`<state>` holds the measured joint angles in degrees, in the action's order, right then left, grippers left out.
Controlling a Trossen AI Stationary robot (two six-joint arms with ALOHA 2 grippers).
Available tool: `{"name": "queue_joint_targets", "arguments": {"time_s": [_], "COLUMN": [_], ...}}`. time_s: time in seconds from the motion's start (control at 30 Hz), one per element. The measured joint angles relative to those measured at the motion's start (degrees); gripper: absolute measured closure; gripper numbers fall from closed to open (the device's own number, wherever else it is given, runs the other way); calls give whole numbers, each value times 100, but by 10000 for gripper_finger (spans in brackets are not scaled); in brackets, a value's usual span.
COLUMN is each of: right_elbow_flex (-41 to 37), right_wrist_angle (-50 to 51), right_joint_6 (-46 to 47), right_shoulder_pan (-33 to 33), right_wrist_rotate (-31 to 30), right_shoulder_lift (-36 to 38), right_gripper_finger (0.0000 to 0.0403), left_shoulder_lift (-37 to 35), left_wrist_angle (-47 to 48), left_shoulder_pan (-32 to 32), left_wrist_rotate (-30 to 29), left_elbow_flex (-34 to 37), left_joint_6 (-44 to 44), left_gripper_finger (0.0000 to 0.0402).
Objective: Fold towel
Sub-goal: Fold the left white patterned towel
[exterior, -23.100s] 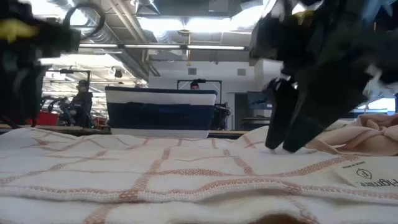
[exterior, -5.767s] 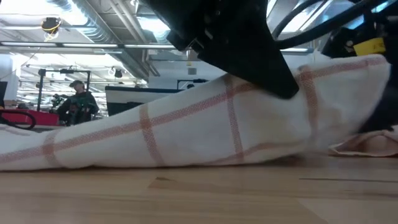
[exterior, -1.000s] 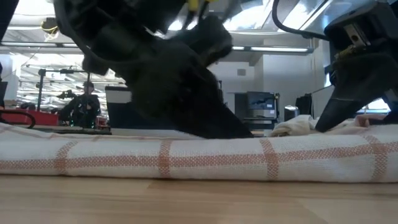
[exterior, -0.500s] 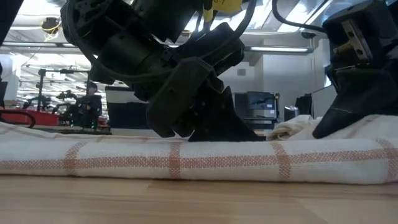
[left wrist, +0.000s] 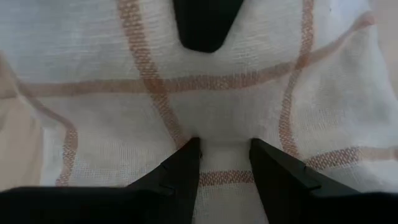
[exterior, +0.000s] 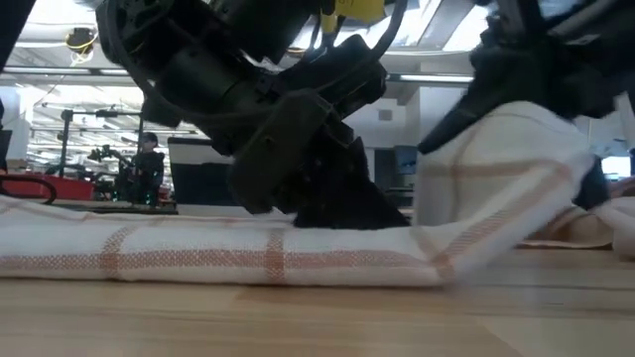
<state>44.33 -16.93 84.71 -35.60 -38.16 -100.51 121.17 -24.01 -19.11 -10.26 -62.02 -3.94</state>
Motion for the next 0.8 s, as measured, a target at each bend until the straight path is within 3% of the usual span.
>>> {"name": "queue_joint_targets", "arguments": {"time_s": [0.17,0.3,0.43,0.5,0.8], "right_elbow_flex": [77,77,77,77,82], "right_wrist_angle": [141,406,491,456,-312], "right_joint_6": [-293,-306,-364,-413,-803], "right_shoulder_pan": [14,3,3,3,176], "right_wrist_rotate": [-87,-131,-171,-201,-352], "right_shoulder_lift": [13,15,15,15,17], "right_gripper_finger": [394,393,387,389,388], "left_shoulder_lift": [-737,-1403,-1524,-1423,-979], "left_wrist_angle": [1110,2814,4095,4115,2550], "left_shoulder_pan": [-1,-109,-333,-466,-539], "left_wrist_rotate": [6,6,26,20,-415], "left_elbow_flex": [4,-10,2,96,313], "left_joint_6": [-131,-694,-1426,-1685,-1784], "left_gripper_finger": [265,265,265,265,265]}}
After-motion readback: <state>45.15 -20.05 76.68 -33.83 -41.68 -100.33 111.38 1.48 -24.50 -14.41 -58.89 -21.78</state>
